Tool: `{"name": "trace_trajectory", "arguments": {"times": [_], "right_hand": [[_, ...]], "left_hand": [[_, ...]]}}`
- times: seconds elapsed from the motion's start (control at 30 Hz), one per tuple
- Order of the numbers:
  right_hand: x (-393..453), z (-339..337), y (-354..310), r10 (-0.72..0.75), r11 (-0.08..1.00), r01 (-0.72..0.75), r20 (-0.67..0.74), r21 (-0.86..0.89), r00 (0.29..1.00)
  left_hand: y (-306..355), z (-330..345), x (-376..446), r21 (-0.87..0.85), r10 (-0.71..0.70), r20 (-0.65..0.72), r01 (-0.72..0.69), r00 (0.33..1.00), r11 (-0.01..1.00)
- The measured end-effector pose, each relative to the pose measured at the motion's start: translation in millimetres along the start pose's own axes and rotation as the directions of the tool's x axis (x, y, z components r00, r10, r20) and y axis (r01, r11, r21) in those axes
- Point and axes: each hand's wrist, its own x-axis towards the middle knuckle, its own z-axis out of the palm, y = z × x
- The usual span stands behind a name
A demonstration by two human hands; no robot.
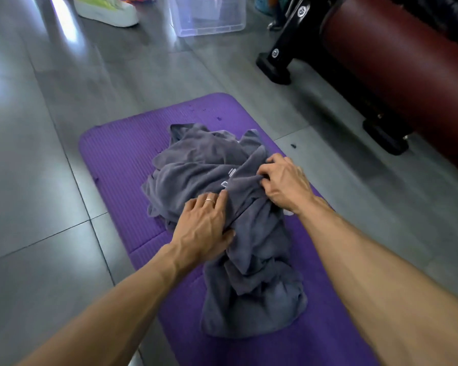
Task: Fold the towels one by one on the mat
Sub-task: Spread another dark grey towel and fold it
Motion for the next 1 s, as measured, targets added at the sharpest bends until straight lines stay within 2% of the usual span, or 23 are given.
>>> {"name": "trace_trajectory", "arguments": {"times": [0.07,0.13,0.2,0.27,0.37,0.43,0.47,0.53,0.63,0.7,0.77,0.87,0.93,1.0], "right_hand": [[-10,-11,7,0.042,0.973,-0.029,-0.052,0.229,0.998],[-23,-32,12,0.207,0.885,-0.141,-0.103,0.443,0.973],[-35,-51,21,0.399,0.701,-0.25,-0.077,0.668,0.914],[-49,-73,33,0.503,0.452,-0.234,-0.03,0.861,0.864],[-74,-97,54,0.658,0.17,-0.181,0.025,0.969,0.752],[-97,-104,74,0.767,0.059,-0.172,0.066,0.983,0.639],[-112,-105,86,0.815,0.087,-0.208,0.051,0.974,0.578],[-147,-107,109,0.874,0.236,-0.361,-0.035,0.902,0.484],[-205,-108,142,0.892,0.365,-0.559,-0.107,0.745,0.44],[-242,-111,157,0.892,0.403,-0.624,-0.137,0.669,0.43],[-279,-113,170,0.905,0.4,-0.696,-0.139,0.596,0.401],[-337,-114,184,0.944,0.314,-0.795,-0.079,0.52,0.321],[-377,-112,188,0.957,0.26,-0.809,-0.027,0.527,0.29],[-418,-108,189,0.962,0.228,-0.816,0.003,0.532,0.271]], "left_hand": [[3,0,0,0.006,-0.029,-0.013,0.029,1.0,1.0],[3,-5,4,-0.008,-0.022,-0.049,0.021,0.999,1.0],[0,-9,10,-0.056,0.051,-0.077,-0.055,0.996,0.997],[4,-16,21,-0.094,0.127,-0.107,-0.137,0.986,0.986],[27,-28,42,-0.284,0.141,-0.164,-0.184,0.976,0.941],[55,-48,55,-0.473,0.114,-0.112,-0.154,0.987,0.868],[69,-55,62,-0.539,0.125,-0.079,-0.148,0.989,0.829],[101,-66,75,-0.608,0.167,-0.045,-0.16,0.985,0.778],[152,-68,84,-0.676,0.225,0.015,-0.156,0.974,0.721],[184,-64,85,-0.695,0.298,0.126,-0.13,0.946,0.707],[212,-58,83,-0.669,0.44,0.245,-0.178,0.864,0.721],[248,-43,74,-0.549,0.599,0.362,-0.356,0.715,0.756],[272,-32,64,-0.512,0.637,0.372,-0.423,0.675,0.748],[302,-22,48,-0.496,0.648,0.364,-0.449,0.669,0.743]]}}
